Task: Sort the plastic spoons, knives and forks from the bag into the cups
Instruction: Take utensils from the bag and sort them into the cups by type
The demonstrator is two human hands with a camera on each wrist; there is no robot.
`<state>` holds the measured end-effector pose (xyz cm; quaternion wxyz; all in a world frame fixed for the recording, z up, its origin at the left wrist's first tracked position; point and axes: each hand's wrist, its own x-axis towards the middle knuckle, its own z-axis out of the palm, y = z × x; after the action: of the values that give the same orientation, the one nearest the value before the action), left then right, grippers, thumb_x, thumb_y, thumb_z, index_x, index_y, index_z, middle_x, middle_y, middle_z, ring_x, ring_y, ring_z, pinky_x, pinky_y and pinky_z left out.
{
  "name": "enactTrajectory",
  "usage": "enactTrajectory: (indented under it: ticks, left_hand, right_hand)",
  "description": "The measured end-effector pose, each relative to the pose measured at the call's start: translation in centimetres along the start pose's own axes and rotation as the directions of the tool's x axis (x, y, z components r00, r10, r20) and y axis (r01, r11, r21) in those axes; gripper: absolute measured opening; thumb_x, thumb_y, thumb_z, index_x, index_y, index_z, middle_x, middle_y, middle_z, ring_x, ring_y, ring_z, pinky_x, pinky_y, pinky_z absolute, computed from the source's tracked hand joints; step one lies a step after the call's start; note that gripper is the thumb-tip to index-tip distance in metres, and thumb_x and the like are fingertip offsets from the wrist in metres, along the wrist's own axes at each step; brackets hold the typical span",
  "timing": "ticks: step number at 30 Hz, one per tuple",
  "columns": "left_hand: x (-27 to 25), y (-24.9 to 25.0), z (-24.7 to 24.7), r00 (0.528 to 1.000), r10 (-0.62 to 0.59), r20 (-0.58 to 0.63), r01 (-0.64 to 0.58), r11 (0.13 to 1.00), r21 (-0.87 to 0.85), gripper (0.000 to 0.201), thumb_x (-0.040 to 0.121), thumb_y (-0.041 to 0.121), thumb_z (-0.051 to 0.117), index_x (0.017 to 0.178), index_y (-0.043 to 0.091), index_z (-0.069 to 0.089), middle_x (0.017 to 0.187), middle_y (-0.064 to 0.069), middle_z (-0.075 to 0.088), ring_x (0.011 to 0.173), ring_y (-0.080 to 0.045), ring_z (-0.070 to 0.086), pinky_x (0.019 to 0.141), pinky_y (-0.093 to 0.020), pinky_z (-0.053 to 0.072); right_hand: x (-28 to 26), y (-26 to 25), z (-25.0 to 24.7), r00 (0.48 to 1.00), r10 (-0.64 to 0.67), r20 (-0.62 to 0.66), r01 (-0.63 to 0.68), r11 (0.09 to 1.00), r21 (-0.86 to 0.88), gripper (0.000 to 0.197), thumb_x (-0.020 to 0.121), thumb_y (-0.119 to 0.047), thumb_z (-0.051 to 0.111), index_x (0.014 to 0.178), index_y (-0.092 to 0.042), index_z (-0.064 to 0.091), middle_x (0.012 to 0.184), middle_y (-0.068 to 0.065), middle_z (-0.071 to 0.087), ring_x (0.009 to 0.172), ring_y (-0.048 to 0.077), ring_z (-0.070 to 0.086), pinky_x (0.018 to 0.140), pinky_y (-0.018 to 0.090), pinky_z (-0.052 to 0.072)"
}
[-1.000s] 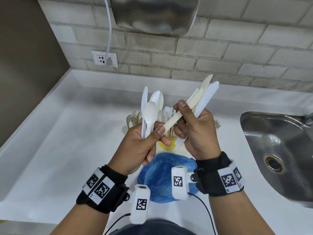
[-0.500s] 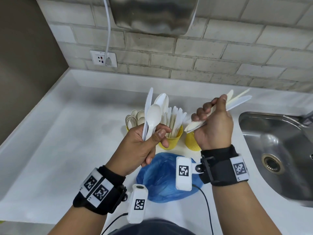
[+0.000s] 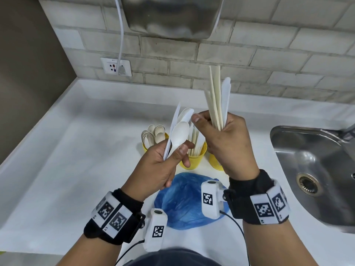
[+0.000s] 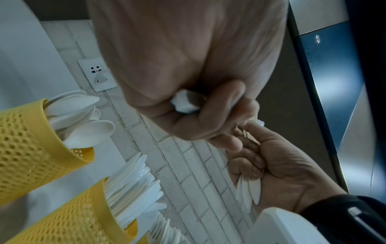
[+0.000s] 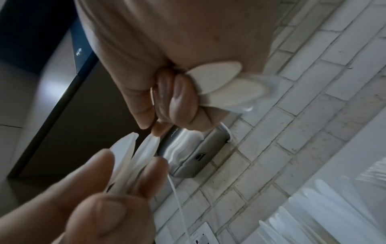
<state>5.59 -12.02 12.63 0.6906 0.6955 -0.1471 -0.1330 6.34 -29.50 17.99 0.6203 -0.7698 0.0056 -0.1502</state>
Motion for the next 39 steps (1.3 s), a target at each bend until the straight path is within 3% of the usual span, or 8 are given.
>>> enactTrajectory:
  ticks: [6, 9, 15, 24, 28, 31, 35, 39]
  left_hand:
    - [-0.2, -0.1, 0.2, 1.0, 0.018, -0.024, -0.015, 0.994, 0.112, 0.032, 0.099, 0.046, 0.049, 0.118, 0.028, 0.067, 0.087, -0.001, 0.071, 0.038, -0.015, 0.043, 0.042, -0.024, 0.042]
    - [-0.2, -0.1, 0.2, 0.999, 0.026, -0.032, -0.021, 0.989, 0.149, 0.03, 0.1, 0.044, 0.048, 0.119, 0.031, 0.067, 0.085, 0.001, 0.071, 0.039, -0.015, 0.045, 0.043, -0.024, 0.043]
    - [-0.3, 0.0, 0.3, 1.0, 0.021, -0.003, -0.021, 0.986, 0.163, 0.033, 0.1, 0.046, 0.048, 0.124, 0.031, 0.064, 0.085, 0.004, 0.072, 0.04, -0.017, 0.045, 0.044, -0.027, 0.043]
    - [-0.4, 0.2, 0.5, 1.0, -0.009, 0.018, 0.008, 0.998, 0.061, 0.033, 0.1, 0.047, 0.048, 0.119, 0.029, 0.068, 0.082, -0.003, 0.072, 0.041, -0.018, 0.042, 0.052, -0.036, 0.045]
    - [-0.3, 0.4, 0.5, 1.0, -0.012, 0.029, 0.011, 1.0, 0.02, 0.034, 0.101, 0.047, 0.046, 0.112, 0.024, 0.069, 0.076, -0.007, 0.07, 0.038, -0.018, 0.04, 0.048, -0.031, 0.041]
    - [-0.2, 0.4, 0.4, 1.0, -0.009, 0.028, 0.009, 1.0, -0.007, 0.037, 0.101, 0.046, 0.045, 0.109, 0.018, 0.069, 0.073, -0.008, 0.068, 0.035, -0.016, 0.038, 0.042, -0.025, 0.038]
    - [-0.1, 0.4, 0.3, 1.0, -0.008, 0.022, 0.008, 1.0, -0.021, 0.038, 0.101, 0.045, 0.045, 0.112, 0.018, 0.069, 0.072, -0.007, 0.067, 0.034, -0.014, 0.038, 0.039, -0.023, 0.036]
    - [-0.3, 0.5, 0.3, 0.999, 0.001, 0.05, -0.001, 1.0, -0.01, 0.035, 0.102, 0.043, 0.044, 0.114, 0.023, 0.071, 0.066, -0.006, 0.064, 0.034, -0.015, 0.037, 0.04, -0.023, 0.036]
  right_hand:
    - [-0.2, -0.3, 0.2, 0.998, 0.062, 0.017, -0.061, 0.997, -0.046, 0.016, 0.092, -0.027, 0.076, 0.085, -0.013, 0.079, 0.045, -0.018, 0.053, 0.042, 0.005, 0.05, 0.051, 0.017, 0.038]
    - [-0.1, -0.5, 0.3, 0.989, 0.136, 0.054, -0.135, 0.99, -0.029, 0.021, 0.093, -0.028, 0.075, 0.077, -0.016, 0.076, 0.04, -0.017, 0.047, 0.037, 0.004, 0.043, 0.049, 0.022, 0.035]
    - [0.2, 0.0, 0.3, 0.964, 0.242, 0.11, -0.259, 0.949, 0.18, 0.011, 0.093, -0.017, 0.075, 0.083, -0.012, 0.075, 0.044, -0.006, 0.041, 0.036, 0.009, 0.032, 0.041, 0.021, 0.03]
    - [0.6, 0.0, 0.2, 0.975, 0.22, 0.038, -0.213, 0.864, 0.457, 0.025, 0.109, -0.018, 0.05, 0.085, -0.017, 0.042, 0.054, -0.004, 0.028, 0.042, 0.011, 0.022, 0.042, 0.021, 0.02]
    - [0.4, 0.2, 0.1, 0.973, 0.205, 0.105, -0.23, 0.872, 0.433, 0.019, 0.107, -0.021, 0.054, 0.093, -0.012, 0.045, 0.06, 0.001, 0.029, 0.041, 0.011, 0.022, 0.042, 0.022, 0.019]
    - [-0.1, 0.4, 0.4, 0.977, 0.174, 0.126, -0.21, 0.896, 0.392, 0.024, 0.105, -0.017, 0.058, 0.083, -0.01, 0.05, 0.058, 0.005, 0.026, 0.039, 0.012, 0.022, 0.042, 0.02, 0.024]
    - [0.3, 0.5, 0.9, 0.981, 0.193, 0.021, -0.18, 0.864, 0.471, 0.022, 0.107, -0.014, 0.053, 0.087, -0.006, 0.052, 0.062, 0.008, 0.032, 0.039, 0.012, 0.023, 0.041, 0.019, 0.025]
    - [1.2, 1.1, 1.0, 0.948, 0.29, -0.13, -0.171, 0.81, 0.56, 0.026, 0.11, -0.016, 0.046, 0.086, -0.007, 0.051, 0.057, 0.003, 0.042, 0.041, 0.015, 0.036, 0.041, 0.023, 0.034]
